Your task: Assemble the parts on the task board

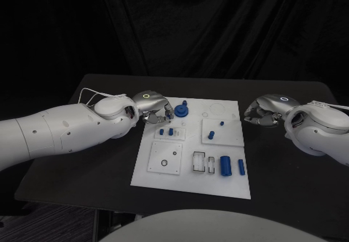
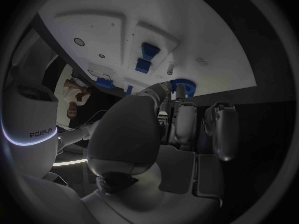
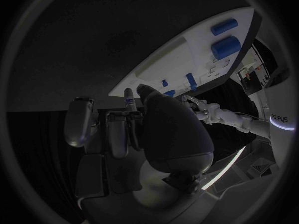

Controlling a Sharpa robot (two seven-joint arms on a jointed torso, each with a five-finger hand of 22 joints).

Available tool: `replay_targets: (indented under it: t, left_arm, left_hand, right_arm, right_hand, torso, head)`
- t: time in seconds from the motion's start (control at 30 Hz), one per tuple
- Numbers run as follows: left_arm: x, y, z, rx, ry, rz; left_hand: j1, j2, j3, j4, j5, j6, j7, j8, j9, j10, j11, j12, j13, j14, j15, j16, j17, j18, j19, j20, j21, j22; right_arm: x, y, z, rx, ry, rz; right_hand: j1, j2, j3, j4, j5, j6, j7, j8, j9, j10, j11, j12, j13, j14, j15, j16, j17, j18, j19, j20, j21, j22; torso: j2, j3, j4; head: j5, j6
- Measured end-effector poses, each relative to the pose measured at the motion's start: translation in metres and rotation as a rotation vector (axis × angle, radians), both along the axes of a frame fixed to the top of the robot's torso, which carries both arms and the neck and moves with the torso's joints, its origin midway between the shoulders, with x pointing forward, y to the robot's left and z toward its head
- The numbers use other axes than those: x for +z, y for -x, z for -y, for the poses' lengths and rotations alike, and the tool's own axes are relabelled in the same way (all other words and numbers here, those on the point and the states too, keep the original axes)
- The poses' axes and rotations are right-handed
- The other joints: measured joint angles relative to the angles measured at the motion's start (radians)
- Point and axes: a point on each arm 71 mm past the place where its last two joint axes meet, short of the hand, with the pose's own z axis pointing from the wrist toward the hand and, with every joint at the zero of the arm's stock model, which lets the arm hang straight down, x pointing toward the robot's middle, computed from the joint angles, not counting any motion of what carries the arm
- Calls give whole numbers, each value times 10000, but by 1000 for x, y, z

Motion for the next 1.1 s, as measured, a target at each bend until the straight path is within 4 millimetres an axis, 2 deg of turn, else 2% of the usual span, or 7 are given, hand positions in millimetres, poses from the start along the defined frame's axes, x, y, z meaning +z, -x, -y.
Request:
replay_targets:
  t: [1.1]
  left_arm:
    - [-9, 3, 4, -54, -115, -344]
  left_hand:
    - [1, -1, 31, -32, 0, 6, -1, 0, 0, 71, 0, -79, -60, -108, 33, -76, -125, 0, -71, -1, -98, -3]
  right_arm:
    - [0, 0, -1, -1, 32, -41]
  right_hand:
    - [0, 0, 0, 0, 0, 0, 0, 0, -4, 0, 0, 0, 0, 0, 0, 0, 0, 0, 0, 0, 0, -2]
  torso:
    - [-7, 1, 5]
  head:
    - [-37, 0]
